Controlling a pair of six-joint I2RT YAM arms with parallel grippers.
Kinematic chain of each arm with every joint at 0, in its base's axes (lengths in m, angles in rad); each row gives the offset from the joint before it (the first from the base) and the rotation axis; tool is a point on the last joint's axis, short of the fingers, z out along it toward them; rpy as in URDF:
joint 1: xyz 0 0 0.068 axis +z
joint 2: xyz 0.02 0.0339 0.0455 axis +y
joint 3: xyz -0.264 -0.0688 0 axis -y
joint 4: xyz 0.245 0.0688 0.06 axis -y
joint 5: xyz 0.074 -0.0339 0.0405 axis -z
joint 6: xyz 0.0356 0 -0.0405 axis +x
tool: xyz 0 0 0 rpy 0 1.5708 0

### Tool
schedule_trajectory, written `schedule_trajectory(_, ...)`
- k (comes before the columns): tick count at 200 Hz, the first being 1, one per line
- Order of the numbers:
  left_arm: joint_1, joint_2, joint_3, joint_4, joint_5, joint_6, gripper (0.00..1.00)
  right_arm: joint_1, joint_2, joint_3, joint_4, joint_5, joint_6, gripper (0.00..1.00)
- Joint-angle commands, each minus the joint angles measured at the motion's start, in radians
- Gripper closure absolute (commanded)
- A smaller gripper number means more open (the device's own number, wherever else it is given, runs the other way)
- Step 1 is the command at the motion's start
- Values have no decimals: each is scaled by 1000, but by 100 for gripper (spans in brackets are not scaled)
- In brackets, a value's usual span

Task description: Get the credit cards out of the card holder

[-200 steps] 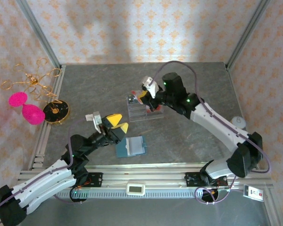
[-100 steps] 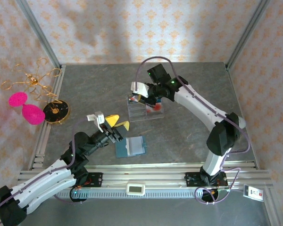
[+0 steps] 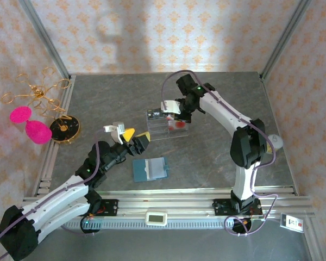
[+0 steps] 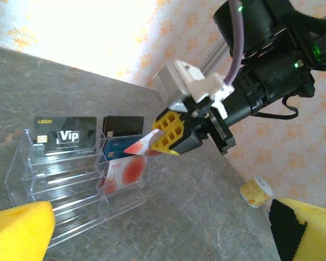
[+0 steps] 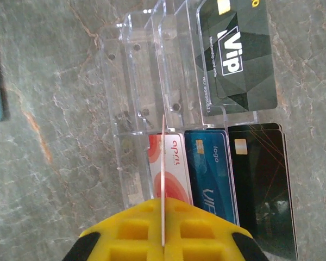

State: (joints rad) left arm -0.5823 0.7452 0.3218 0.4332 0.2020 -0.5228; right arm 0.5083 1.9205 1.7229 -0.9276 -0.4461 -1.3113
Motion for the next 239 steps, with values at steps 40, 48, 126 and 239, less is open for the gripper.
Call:
schedule_trajectory(40, 64, 61, 51, -23, 64, 18, 1, -45, 29, 18, -22, 59, -86, 100)
schedule_trajectory(48, 70, 68, 51, -19, 70, 17, 1, -48, 30, 16, -20, 60, -90, 100)
schedule_trajectory(126, 106, 97, 30, 23, 106, 0, 1, -47, 60, 12, -24, -2, -99, 100)
schedule_trajectory(239, 145, 96, 8, 39, 144, -9, 1, -12, 96, -28, 22, 13, -69, 100)
